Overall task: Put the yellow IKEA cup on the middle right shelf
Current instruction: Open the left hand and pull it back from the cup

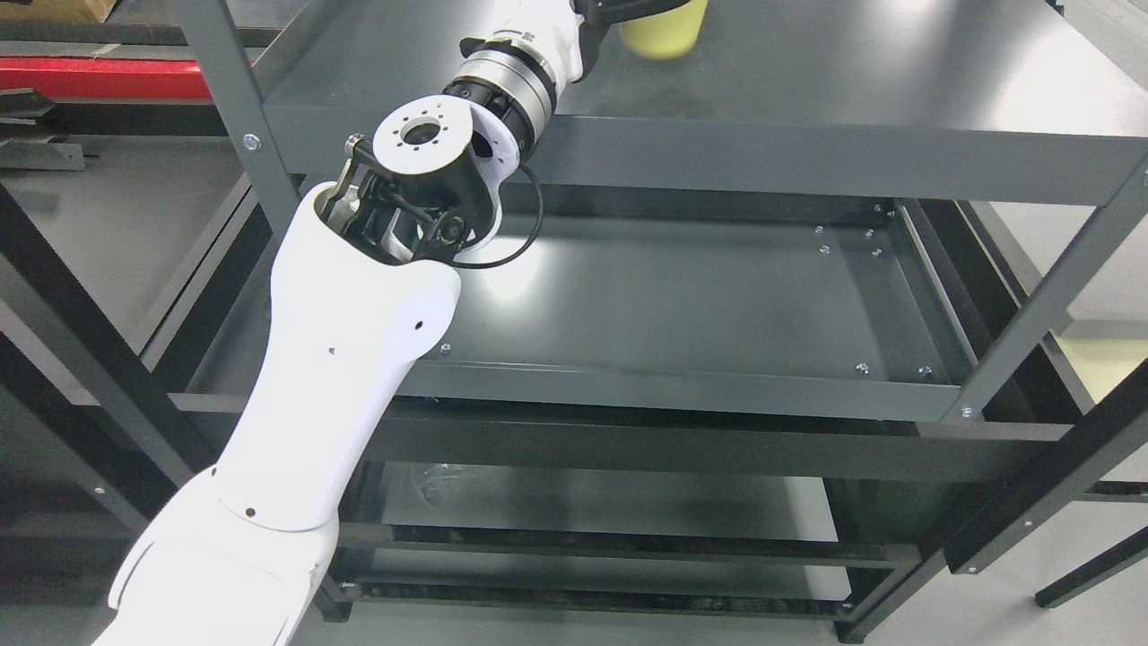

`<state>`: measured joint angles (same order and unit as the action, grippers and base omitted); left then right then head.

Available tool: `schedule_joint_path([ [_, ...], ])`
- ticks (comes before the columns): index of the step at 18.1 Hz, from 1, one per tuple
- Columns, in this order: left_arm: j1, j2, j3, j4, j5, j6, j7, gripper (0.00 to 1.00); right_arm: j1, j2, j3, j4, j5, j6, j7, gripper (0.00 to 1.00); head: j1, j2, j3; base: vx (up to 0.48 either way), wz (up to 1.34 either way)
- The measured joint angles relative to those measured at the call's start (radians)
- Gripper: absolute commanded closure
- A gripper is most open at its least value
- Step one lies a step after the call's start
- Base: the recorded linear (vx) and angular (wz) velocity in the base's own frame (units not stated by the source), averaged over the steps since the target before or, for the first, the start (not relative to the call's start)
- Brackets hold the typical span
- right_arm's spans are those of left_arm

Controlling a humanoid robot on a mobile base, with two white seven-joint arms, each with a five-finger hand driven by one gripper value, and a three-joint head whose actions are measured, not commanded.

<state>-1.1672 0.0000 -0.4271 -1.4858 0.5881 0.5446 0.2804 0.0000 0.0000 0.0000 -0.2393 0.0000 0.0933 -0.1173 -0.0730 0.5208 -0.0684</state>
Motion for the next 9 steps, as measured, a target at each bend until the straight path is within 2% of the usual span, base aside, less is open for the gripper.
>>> schedule_joint_path([
  [5,0.003,0.0,0.012,-0.006,-0.011,-0.002,-0.002,0.01,0.0,0.0,0.0,0.0,0.0,0.0,0.0,0.01,0.0,0.0,0.0,0.0,0.0],
  [9,0.004,0.0,0.026,-0.041,-0.014,-0.046,-0.004,0.01,0.0,0.0,0.0,0.0,0.0,0.0,0.0,0.01,0.0,0.0,0.0,0.0,0.0],
])
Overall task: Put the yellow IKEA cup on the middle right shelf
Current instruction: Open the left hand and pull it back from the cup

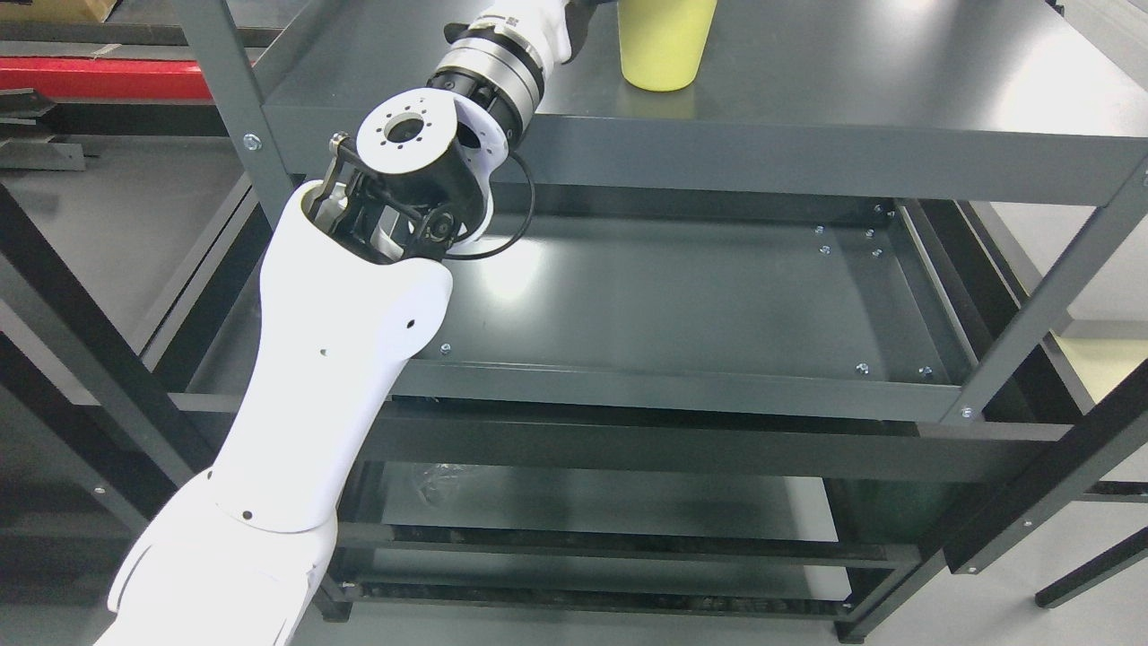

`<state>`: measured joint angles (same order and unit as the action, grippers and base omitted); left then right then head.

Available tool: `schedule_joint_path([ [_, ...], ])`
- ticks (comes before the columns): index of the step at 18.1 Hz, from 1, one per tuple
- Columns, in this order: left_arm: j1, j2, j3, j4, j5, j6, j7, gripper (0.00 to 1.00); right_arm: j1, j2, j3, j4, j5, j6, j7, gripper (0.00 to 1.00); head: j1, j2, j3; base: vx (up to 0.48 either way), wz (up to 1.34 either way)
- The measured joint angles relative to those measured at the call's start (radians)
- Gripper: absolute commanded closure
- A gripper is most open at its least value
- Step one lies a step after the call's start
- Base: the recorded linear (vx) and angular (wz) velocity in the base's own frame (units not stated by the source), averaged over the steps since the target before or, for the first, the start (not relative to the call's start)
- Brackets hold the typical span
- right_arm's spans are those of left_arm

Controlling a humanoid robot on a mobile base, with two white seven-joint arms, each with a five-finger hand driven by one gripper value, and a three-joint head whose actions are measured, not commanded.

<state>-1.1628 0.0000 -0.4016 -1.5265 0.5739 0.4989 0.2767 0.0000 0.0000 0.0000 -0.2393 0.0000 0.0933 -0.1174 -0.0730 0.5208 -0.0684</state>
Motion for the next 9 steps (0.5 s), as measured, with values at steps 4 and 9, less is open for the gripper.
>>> schedule_joint_path([
  [4,0.003,0.0,0.02,-0.048,-0.001,-0.023,-0.024,0.01,0.0,0.0,0.0,0.0,0.0,0.0,0.0,0.01,0.0,0.0,0.0,0.0,0.0],
  [9,0.028,0.0,0.049,-0.11,0.023,-0.027,-0.166,0.01,0.0,0.0,0.0,0.0,0.0,0.0,0.0,0.01,0.0,0.0,0.0,0.0,0.0],
])
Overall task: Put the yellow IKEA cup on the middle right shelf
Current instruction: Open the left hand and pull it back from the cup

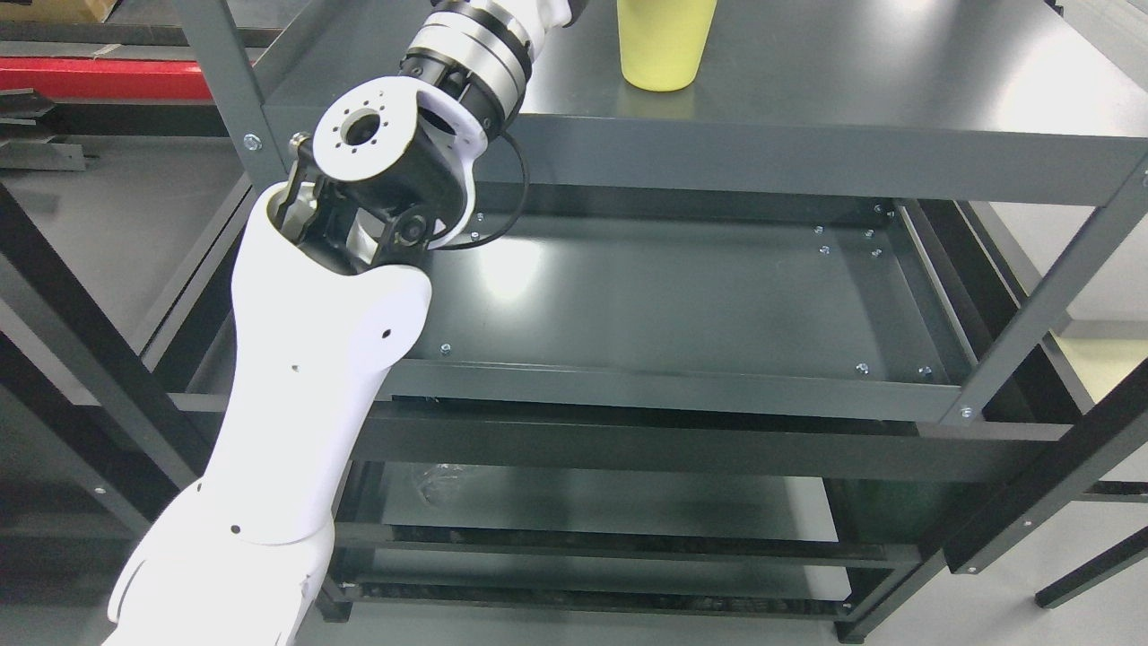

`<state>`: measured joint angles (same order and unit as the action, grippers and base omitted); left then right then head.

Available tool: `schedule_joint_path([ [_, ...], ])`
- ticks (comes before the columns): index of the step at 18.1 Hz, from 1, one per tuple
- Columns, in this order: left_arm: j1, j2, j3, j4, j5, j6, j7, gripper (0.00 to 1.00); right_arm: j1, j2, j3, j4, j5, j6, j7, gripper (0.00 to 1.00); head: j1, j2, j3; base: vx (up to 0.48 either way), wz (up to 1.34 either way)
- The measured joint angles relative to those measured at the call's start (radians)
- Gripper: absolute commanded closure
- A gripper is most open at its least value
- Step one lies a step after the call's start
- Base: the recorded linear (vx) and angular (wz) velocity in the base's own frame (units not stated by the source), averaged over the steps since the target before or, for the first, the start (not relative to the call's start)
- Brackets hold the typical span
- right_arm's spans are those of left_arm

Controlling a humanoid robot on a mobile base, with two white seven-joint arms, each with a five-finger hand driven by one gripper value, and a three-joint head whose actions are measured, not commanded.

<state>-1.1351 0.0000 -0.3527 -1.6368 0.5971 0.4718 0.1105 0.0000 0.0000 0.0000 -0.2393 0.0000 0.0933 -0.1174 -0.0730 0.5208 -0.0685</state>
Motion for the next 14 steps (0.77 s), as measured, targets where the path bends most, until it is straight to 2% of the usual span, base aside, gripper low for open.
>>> schedule_joint_path([
  [9,0.088,0.04,0.073,-0.074,0.066,-0.001,-0.657,0.01,0.0,0.0,0.0,0.0,0.0,0.0,0.0,0.01,0.0,0.0,0.0,0.0,0.0],
  [14,0.223,0.067,0.065,-0.095,0.075,-0.001,-0.803,0.01,0.0,0.0,0.0,0.0,0.0,0.0,0.0,0.01,0.0,0.0,0.0,0.0,0.0],
])
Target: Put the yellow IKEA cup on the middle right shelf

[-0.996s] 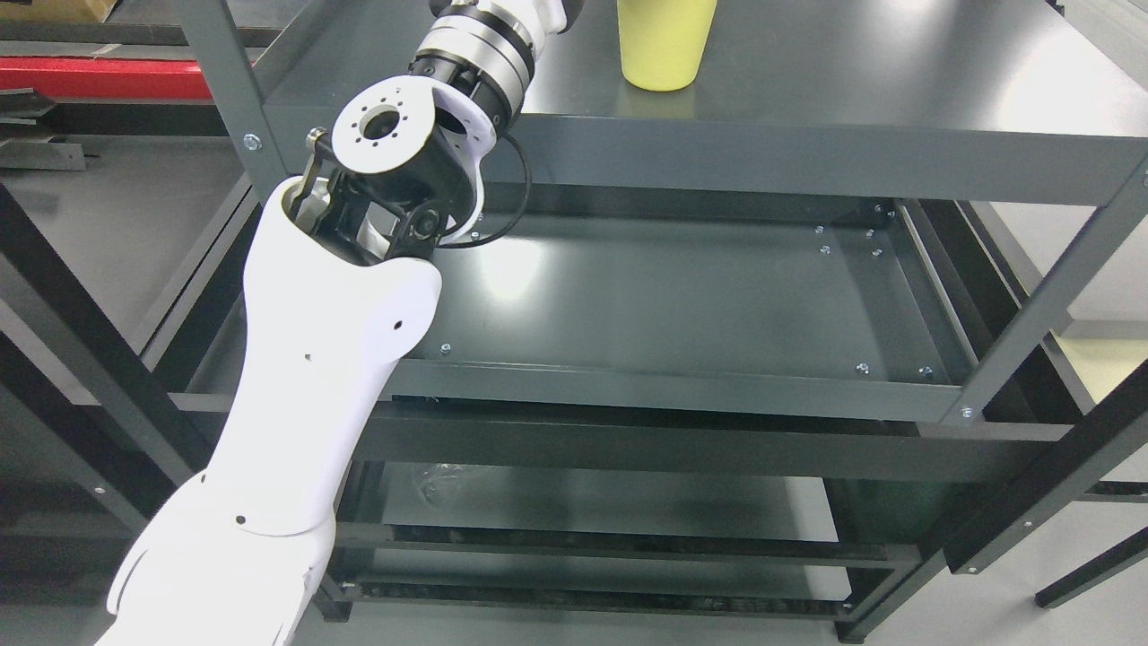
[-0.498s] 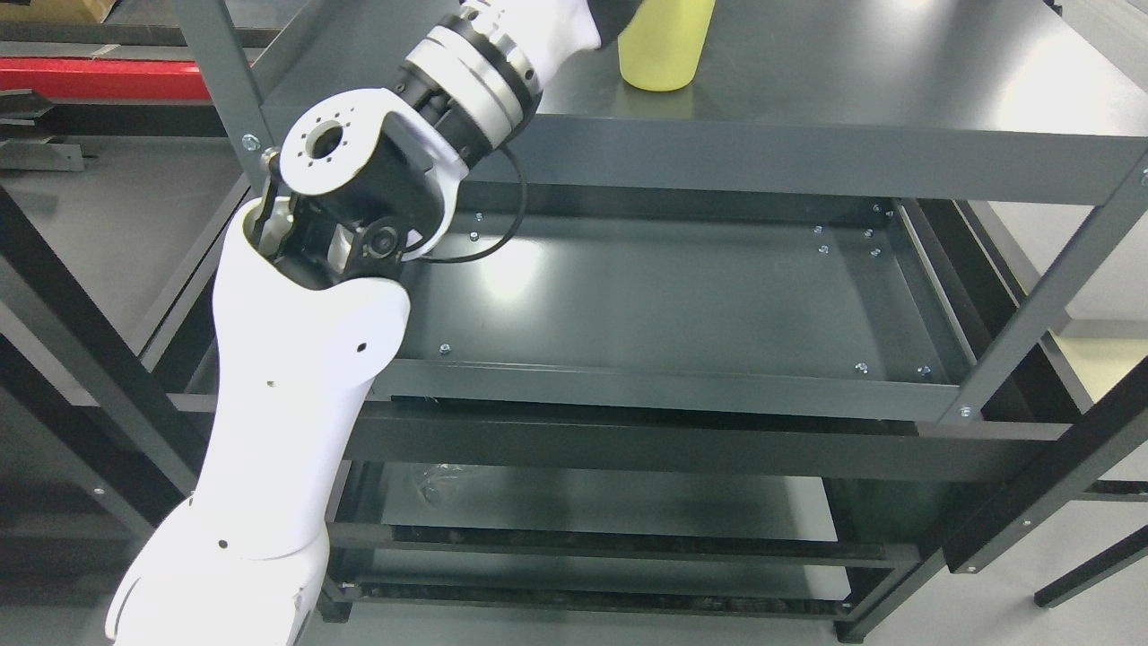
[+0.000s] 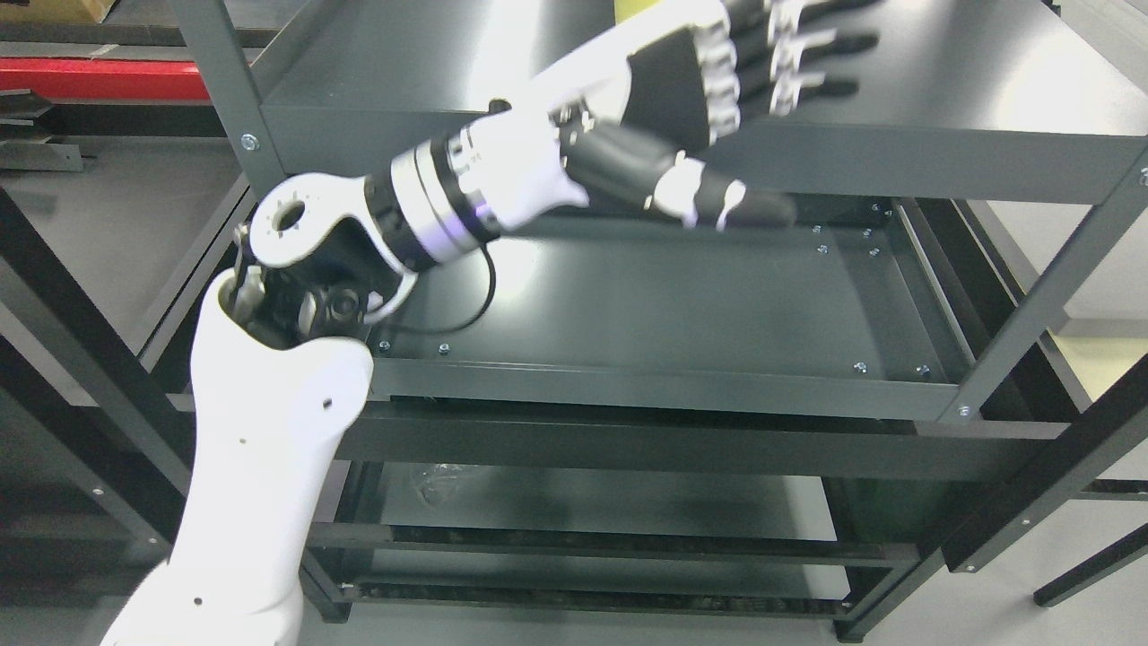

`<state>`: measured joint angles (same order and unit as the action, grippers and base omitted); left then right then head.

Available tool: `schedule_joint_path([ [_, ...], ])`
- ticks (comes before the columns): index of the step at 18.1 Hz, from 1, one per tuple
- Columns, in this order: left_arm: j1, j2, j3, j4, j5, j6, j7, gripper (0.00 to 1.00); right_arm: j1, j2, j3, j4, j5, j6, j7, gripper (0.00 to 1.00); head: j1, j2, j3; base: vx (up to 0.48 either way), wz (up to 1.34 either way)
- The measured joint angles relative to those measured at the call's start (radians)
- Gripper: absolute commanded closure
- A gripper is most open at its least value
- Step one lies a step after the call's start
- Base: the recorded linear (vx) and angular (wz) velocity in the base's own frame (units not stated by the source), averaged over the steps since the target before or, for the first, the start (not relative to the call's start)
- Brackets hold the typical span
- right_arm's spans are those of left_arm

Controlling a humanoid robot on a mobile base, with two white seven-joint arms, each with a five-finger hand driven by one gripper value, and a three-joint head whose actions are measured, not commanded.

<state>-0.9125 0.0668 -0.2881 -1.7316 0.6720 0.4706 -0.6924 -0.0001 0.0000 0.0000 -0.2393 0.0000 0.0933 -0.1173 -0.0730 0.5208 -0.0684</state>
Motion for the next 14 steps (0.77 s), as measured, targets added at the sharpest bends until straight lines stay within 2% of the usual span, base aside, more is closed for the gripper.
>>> schedule_joint_path([
  [9,0.255,0.024,-0.088,-0.001,-0.031,-0.019,-0.029,0.01,0.0,0.0,0.0,0.0,0.0,0.0,0.0,0.01,0.0,0.0,0.0,-0.003,0.0],
  [14,0.377,-0.003,-0.084,0.077,-0.26,-0.217,0.038,0.01,0.0,0.0,0.0,0.0,0.0,0.0,0.0,0.01,0.0,0.0,0.0,-0.003,-0.01],
])
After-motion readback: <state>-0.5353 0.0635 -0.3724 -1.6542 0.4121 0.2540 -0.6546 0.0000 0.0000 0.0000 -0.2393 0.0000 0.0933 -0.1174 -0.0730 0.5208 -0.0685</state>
